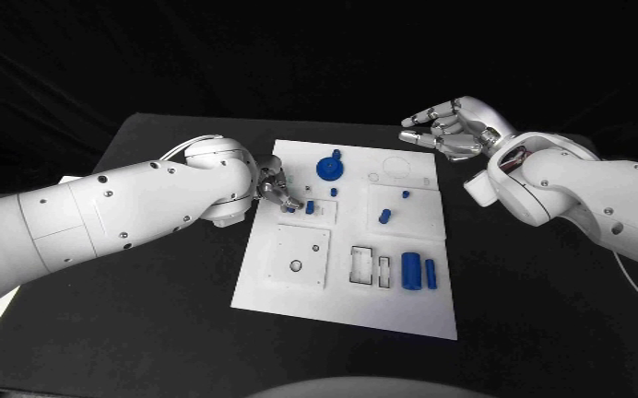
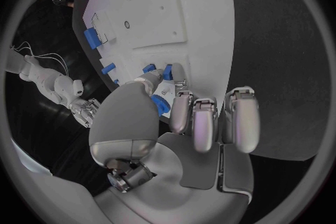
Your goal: Assemble the parts on the task board
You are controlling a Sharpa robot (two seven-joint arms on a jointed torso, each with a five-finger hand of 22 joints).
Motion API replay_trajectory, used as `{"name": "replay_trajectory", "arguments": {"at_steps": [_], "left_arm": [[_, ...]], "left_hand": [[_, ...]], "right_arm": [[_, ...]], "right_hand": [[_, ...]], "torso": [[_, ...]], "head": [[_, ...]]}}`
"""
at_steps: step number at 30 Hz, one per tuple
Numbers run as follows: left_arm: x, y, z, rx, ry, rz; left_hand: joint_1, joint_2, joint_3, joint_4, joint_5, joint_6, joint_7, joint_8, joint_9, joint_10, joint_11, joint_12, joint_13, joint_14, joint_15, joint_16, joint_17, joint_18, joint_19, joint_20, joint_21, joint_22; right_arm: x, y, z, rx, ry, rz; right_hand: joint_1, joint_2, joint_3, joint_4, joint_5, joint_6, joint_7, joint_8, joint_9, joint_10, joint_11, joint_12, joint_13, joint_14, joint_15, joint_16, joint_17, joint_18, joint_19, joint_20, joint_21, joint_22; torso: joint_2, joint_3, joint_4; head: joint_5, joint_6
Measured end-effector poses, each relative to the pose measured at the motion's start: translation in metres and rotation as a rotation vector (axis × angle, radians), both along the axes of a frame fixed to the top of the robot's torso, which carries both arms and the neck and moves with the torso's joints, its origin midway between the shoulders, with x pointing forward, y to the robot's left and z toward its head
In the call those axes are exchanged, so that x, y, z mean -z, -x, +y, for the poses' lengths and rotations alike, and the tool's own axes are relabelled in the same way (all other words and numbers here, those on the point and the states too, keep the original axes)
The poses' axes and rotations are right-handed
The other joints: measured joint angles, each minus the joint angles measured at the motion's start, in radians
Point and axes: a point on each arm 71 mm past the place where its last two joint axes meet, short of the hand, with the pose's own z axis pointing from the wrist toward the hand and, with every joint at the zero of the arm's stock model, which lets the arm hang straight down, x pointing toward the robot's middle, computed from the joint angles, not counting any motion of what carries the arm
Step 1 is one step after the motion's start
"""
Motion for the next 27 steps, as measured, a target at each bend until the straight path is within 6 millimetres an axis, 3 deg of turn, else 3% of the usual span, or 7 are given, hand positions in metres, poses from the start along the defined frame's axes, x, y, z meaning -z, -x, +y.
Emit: {"name": "replay_trajectory", "arguments": {"at_steps": [6,9,11,17,22,24,27], "left_arm": [[-0.001,0.0,0.005,-0.013,0.005,-0.007],[-0.002,0.0,0.01,-0.025,0.012,-0.013],[-0.004,0.0,0.012,-0.034,0.02,-0.019],[-0.008,0.002,0.019,-0.066,0.059,-0.034],[-0.01,0.002,0.028,-0.114,0.14,-0.029],[-0.01,0.002,0.032,-0.129,0.183,-0.02],[-0.011,0.002,0.037,-0.142,0.26,-0.005]], "left_hand": [[-0.006,-0.006,-0.133,0.054,-0.009,0.003,0.004,-0.007,-0.009,0.0,0.0,0.0,0.0,0.0,0.0,0.0,0.0,0.0,0.0,0.0,0.0,0.0],[0.01,0.028,-0.286,0.071,-0.121,0.003,0.004,-0.008,-0.012,0.0,0.0,-0.006,0.0,0.0,0.0,0.0,0.0,0.0,0.0,0.0,0.0,0.0],[0.023,0.056,-0.377,0.076,-0.151,0.003,0.004,-0.004,-0.017,0.0,0.0,-0.008,0.0,0.0,0.0,0.0,0.0,0.0,0.0,0.0,0.0,0.0],[0.024,0.055,-0.423,0.081,-0.161,-0.003,0.01,-0.003,-0.023,-0.017,0.009,-0.041,-0.013,0.0,0.0,0.0,0.0,0.0,0.0,0.0,-0.019,0.0],[0.024,0.055,-0.439,0.081,-0.161,-0.102,0.05,-0.048,-0.051,-0.178,0.038,-0.28,-0.239,0.0,0.016,0.0,0.0,0.0,0.004,0.008,-0.078,0.0],[0.042,0.058,-0.439,0.081,-0.161,-0.16,0.077,-0.079,-0.073,-0.303,0.064,-0.445,-0.389,0.001,0.038,0.0,0.0,0.024,-0.017,0.027,-0.143,-0.041],[0.067,0.053,-0.442,0.078,-0.159,-0.226,0.114,-0.115,-0.107,-0.414,0.099,-0.556,-0.485,0.0,0.069,-0.073,0.0,0.067,-0.109,0.055,-0.32,-0.23]], "right_arm": [[0.001,0.0,0.0,0.001,-0.001,0.001],[0.001,0.0,-0.001,0.002,-0.001,0.002],[0.001,0.0,-0.001,0.002,-0.001,0.003],[0.002,0.0,-0.001,0.004,-0.002,0.005],[0.003,0.0,-0.002,0.004,-0.002,0.007],[0.003,0.0,-0.002,0.006,-0.002,0.007],[0.003,0.0,-0.003,0.008,-0.001,0.008]], "right_hand": [[0.0,0.0,0.0,0.0,0.0,0.0,0.0,0.0,0.0,0.0,0.0,0.0,0.0,0.0,0.0,0.0,0.001,0.0,0.0,0.0,0.0,0.0],[0.0,0.0,0.0,0.0,0.0,0.0,0.0,0.0,0.0,0.0,0.0,0.0,0.0,0.0,0.0,0.0,0.001,0.0,0.0,0.0,0.0,0.0],[0.0,0.0,0.0,0.0,0.0,0.0,0.0,0.0,0.0,0.0,0.0,0.0,0.0,0.0,0.0,0.0,0.001,0.0,0.0,0.0,0.0,0.0],[0.0,0.0,0.0,0.0,0.0,0.0,0.0,0.0,0.0,0.0,0.0,0.0,0.0,0.0,0.0,0.0,0.001,0.0,0.0,0.0,-0.002,0.0],[0.0,0.0,0.0,0.0,0.0,0.0,0.0,0.0,0.0,0.0,0.0,0.0,0.0,0.0,0.0,0.0,0.001,0.0,0.0,0.0,-0.004,-0.002],[0.0,0.0,0.0,0.0,0.0,0.0,0.0,0.0,0.0,0.0,0.0,0.0,0.0,0.0,0.0,0.0,0.001,0.0,0.0,0.0,-0.004,-0.002],[0.0,0.0,0.0,0.0,0.0,0.0,0.0,0.0,0.0,0.0,0.0,0.0,0.0,0.0,0.0,0.0,0.001,0.0,0.0,0.0,-0.004,-0.002]], "torso": [[0.0,-0.0007,0.0],[0.0,-0.0007,0.0],[0.0,-0.0007,0.0],[0.0,-0.0006,0.0],[0.0,-0.0009,0.0],[0.0,-0.0008,0.0],[0.0,-0.0007,0.0]], "head": [[-0.001,0.0],[-0.004,0.0],[-0.005,0.0],[-0.007,0.0],[-0.007,0.0],[-0.007,0.0],[-0.007,0.001]]}}
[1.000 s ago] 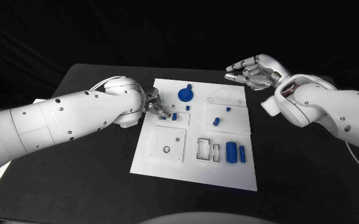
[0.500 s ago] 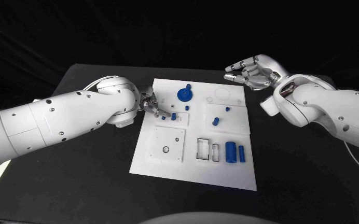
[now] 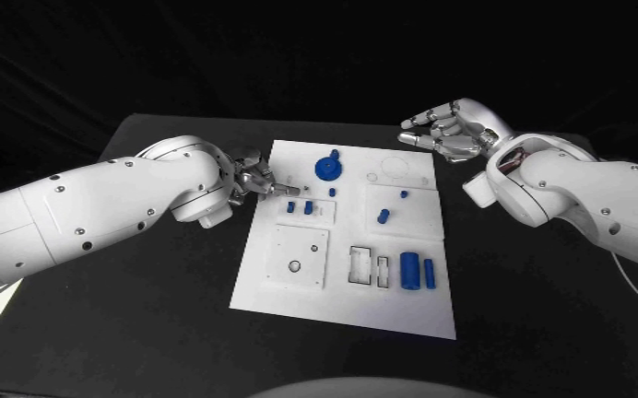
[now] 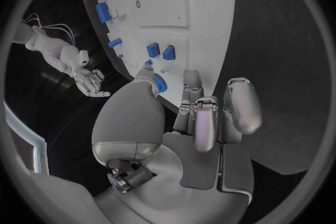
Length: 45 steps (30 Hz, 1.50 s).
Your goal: Assemble the parts on the task board
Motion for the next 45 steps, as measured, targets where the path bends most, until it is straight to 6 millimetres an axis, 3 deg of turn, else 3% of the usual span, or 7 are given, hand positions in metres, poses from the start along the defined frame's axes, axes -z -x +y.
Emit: {"name": "replay_trajectory", "arguments": {"at_steps": [1,3,7,11,19,29,45], "left_arm": [[0.0,0.0,0.001,0.0,0.027,0.001],[-0.002,-0.001,0.0,0.009,0.092,-0.003],[-0.005,-0.001,-0.009,0.056,0.204,-0.046],[-0.01,-0.003,-0.029,0.133,0.261,-0.142],[-0.018,-0.008,-0.062,0.293,0.209,-0.369],[-0.013,-0.009,-0.084,0.422,0.063,-0.496],[0.003,-0.014,-0.103,0.488,-0.094,-0.47]], "left_hand": [[0.01,-0.001,0.0,0.0,0.003,-0.021,0.01,-0.01,-0.013,-0.043,0.013,-0.033,-0.025,-0.016,0.013,-0.09,-0.015,0.028,-0.078,0.011,-0.136,-0.143],[0.052,0.017,0.008,-0.007,0.004,-0.05,0.037,-0.027,-0.039,-0.135,0.042,-0.11,-0.087,-0.182,0.04,-0.371,-0.245,0.058,-0.216,0.039,-0.371,-0.351],[0.277,0.088,0.128,-0.082,0.012,-0.057,0.051,-0.043,-0.078,-0.205,0.059,-0.204,-0.188,-0.35,0.059,-0.637,-0.483,0.067,-0.28,0.063,-0.521,-0.462],[0.395,0.055,0.242,-0.115,-0.011,0.003,0.031,-0.091,-0.148,-0.114,0.039,-0.289,-0.327,-0.281,0.029,-0.676,-0.538,0.074,-0.191,0.042,-0.534,-0.489],[0.366,-0.041,0.304,-0.096,-0.053,0.073,0.008,-0.177,-0.241,-0.061,0.026,-0.385,-0.482,-0.116,0.02,-0.523,-0.403,0.074,-0.087,0.026,-0.5,-0.476],[0.351,-0.058,0.323,-0.093,-0.052,0.137,-0.01,-0.232,-0.298,-0.026,0.012,-0.425,-0.58,0.002,0.0,-0.16,-0.055,0.011,0.106,-0.002,-0.036,-0.007],[0.35,-0.065,0.331,-0.096,-0.052,0.154,-0.01,-0.248,-0.313,-0.025,0.012,-0.444,-0.612,0.003,-0.008,-0.155,-0.072,0.011,0.111,-0.007,-0.024,0.0]], "right_arm": [[0.0,0.0,0.0,0.001,0.0,0.0],[0.001,0.0,-0.001,0.002,0.0,0.001],[0.002,0.0,-0.001,0.004,0.001,0.003],[0.002,0.0,-0.003,0.007,0.001,0.004],[0.003,0.0,-0.003,0.008,0.001,0.005],[0.004,0.0,-0.002,0.006,0.0,0.007],[0.005,-0.001,0.0,0.001,-0.002,0.007]], "right_hand": [[0.0,0.0,0.0,0.0,0.0,0.0,0.0,0.0,0.0,0.0,0.0,0.0,0.0,0.0,0.0,0.0,0.0,0.0,0.0,0.0,0.0,0.0],[0.0,0.0,0.0,0.0,0.0,0.0,0.0,0.0,0.0,0.0,0.0,0.0,0.0,0.0,0.0,0.0,0.0,0.0,0.0,0.0,0.0,0.0],[0.0,0.0,0.0,0.0,0.0,0.0,0.0,0.0,0.0,0.0,0.0,0.0,-0.001,0.0,0.0,0.0,0.0,0.0,0.0,0.0,0.0,-0.001],[0.0,0.0,-0.002,-0.002,0.0,0.0,0.0,0.0,0.0,-0.002,-0.002,0.0,-0.003,0.0,0.0,-0.004,0.0,0.0,0.0,0.0,0.0,-0.001],[0.004,0.004,-0.003,-0.003,0.006,0.0,0.0,0.0,0.0,-0.027,-0.002,-0.04,-0.032,0.0,0.0,-0.004,0.0,0.0,0.0,0.0,-0.004,-0.005],[0.004,0.004,-0.003,-0.003,0.006,0.0,0.0,0.0,0.0,-0.027,-0.002,-0.04,-0.034,0.0,0.0,-0.004,0.0,0.0,0.0,0.0,-0.004,-0.005],[0.004,0.004,-0.003,-0.003,0.009,0.0,0.0,0.0,0.0,-0.027,-0.002,-0.04,-0.034,0.0,0.0,-0.004,0.0,0.0,0.0,0.0,-0.004,-0.005]], "torso": [[0.0,0.0,0.0002],[0.0,0.0001,0.0006],[0.0,0.0,0.0017],[-0.001,-0.0004,0.0029],[0.0,0.0,-0.0005],[0.003,0.0007,-0.0034],[0.004,0.0003,-0.0059]], "head": [[0.0,0.001],[-0.001,0.002],[-0.004,0.007],[-0.007,0.015],[-0.01,0.026],[-0.015,0.03],[-0.019,0.03]]}}
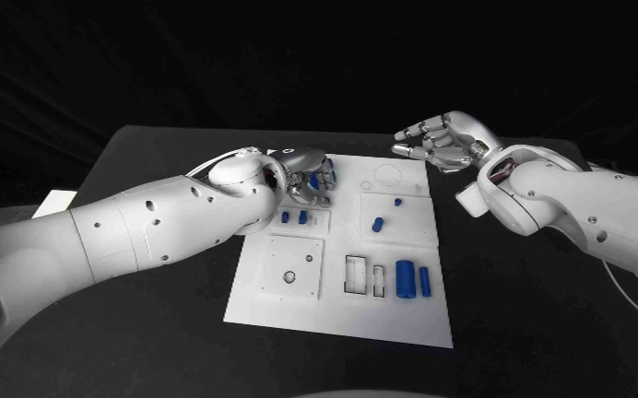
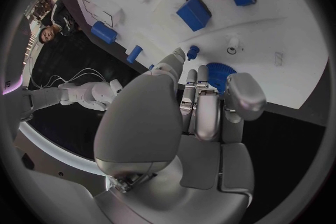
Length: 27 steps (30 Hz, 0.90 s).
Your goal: Assemble the parts on the task board
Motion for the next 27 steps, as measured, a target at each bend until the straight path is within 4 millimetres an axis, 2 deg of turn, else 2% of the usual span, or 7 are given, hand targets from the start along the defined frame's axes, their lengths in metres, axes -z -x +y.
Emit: {"name": "replay_trajectory", "arguments": {"at_steps": [7,14,27], "left_arm": [[0.0036,-0.0016,-0.0011,-0.006,-0.039,0.015],[0.0058,-0.0038,-0.0037,-0.007,-0.064,0.026],[0.0072,-0.0057,-0.0074,0.0,-0.065,0.023]], "left_hand": [[0.0,0.0,0.012,-0.006,0.0,0.01,-0.002,-0.004,-0.004,0.013,-0.001,-0.009,-0.01,0.0,0.0,0.0,-0.004,0.0,0.0,0.0,0.0,0.0],[0.02,0.02,0.046,-0.015,0.0,0.029,0.0,-0.01,-0.01,0.035,-0.003,-0.023,-0.026,0.0,0.0,0.004,-0.005,0.0,0.0,0.0,0.0,0.009],[0.024,0.024,0.104,-0.026,0.0,0.052,-0.002,-0.026,-0.02,0.077,-0.005,-0.051,-0.055,0.0,0.0,0.013,-0.007,0.0,0.0,0.0,0.004,0.018]], "right_arm": [[0.0001,0.0,0.0004,-0.001,0.0,0.0],[0.0001,0.0,0.0015,-0.003,-0.001,0.0],[0.0001,0.0,0.0028,-0.007,-0.002,0.0]], "right_hand": [[0.0,0.0,0.0,0.0,0.0,0.0,0.0,0.0,0.0,0.0,0.0,0.0,0.0,0.0,0.0,0.0,0.0,0.0,0.0,0.0,0.0,0.0],[0.0,0.0,0.0,0.0,0.0,0.0,0.0,0.0,0.0,0.0,0.0,0.0,0.0,0.0,0.0,0.0,0.0,0.0,0.0,0.0,0.0,0.0],[0.0,0.0,-0.001,-0.001,0.0,0.0,0.0,0.0,0.0,0.0,0.0,0.0,0.0,0.0,0.0,0.0,0.0,0.0,0.0,0.0,0.0,0.0]], "torso": [[0.0,0.0003,0.0001],[0.0,0.0004,0.0001],[0.0,0.0011,-0.0004]], "head": [[0.0,-0.003],[-0.001,-0.004],[-0.002,-0.006]]}}
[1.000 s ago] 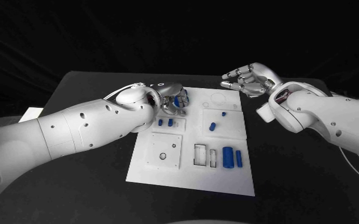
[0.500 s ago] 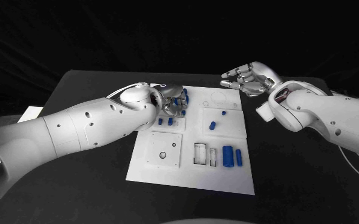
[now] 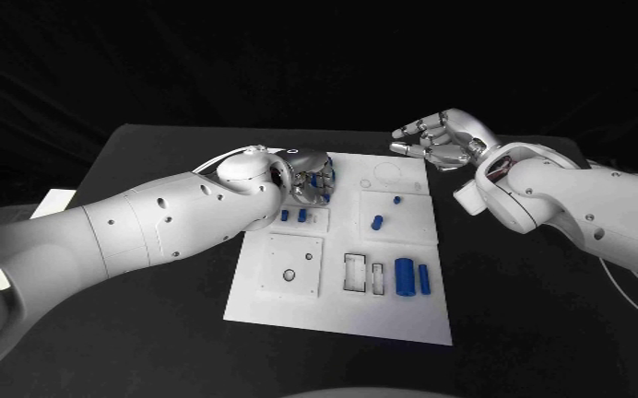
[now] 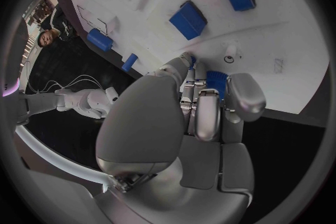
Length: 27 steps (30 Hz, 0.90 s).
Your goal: Assemble the parts on the task board
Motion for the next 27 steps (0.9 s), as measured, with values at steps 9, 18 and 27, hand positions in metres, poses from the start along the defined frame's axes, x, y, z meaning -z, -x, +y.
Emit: {"name": "replay_trajectory", "arguments": {"at_steps": [9,18,27], "left_arm": [[0.0001,-0.0001,-0.0003,0.002,-0.001,-0.001],[0.0018,0.0011,-0.0016,0.008,0.001,0.001],[0.0026,0.002,-0.0002,0.008,0.015,-0.008]], "left_hand": [[0.0,0.0,0.022,-0.008,0.0,0.018,-0.003,-0.005,-0.003,0.02,-0.005,-0.012,-0.011,0.0,0.0,0.002,-0.002,0.0,0.0,0.0,0.0,0.003],[0.014,0.015,0.126,-0.052,-0.001,0.088,-0.002,-0.007,-0.003,0.104,-0.012,-0.034,-0.019,-0.004,-0.004,0.018,-0.002,0.0,0.0,0.0,0.006,0.011],[-0.026,0.009,0.19,-0.096,0.0,0.107,0.003,-0.019,-0.003,0.136,-0.007,-0.088,-0.029,-0.004,-0.004,0.022,-0.005,0.0,0.0,0.0,0.002,0.008]], "right_arm": [[0.0,0.0,0.0,0.0,0.0,0.0],[0.0,0.0,0.0005,-0.002,0.0,0.0],[0.0,-0.0001,0.0005,-0.002,-0.001,0.0]], "right_hand": [[0.005,0.005,-0.001,-0.001,0.0,0.0,0.0,0.0,0.0,0.0,0.0,0.0,0.0,0.0,0.0,0.0,0.0,0.0,0.0,0.0,0.0,0.0],[0.005,0.005,-0.001,-0.001,0.0,0.0,0.0,0.0,0.0,0.0,0.0,0.0,0.0,0.0,0.0,0.0,0.001,0.0,0.0,0.0,0.0,0.0],[0.001,0.009,-0.001,-0.001,0.0,0.0,0.0,0.0,0.0,0.0,0.0,0.0,0.003,0.0,0.0,0.0,0.001,0.0,0.0,0.0,0.0,0.0]], "torso": [[0.0,0.0003,0.0007],[-0.001,0.0,0.0007],[0.0,0.0,0.0007]], "head": [[0.0,-0.002],[0.001,-0.002],[0.0,-0.002]]}}
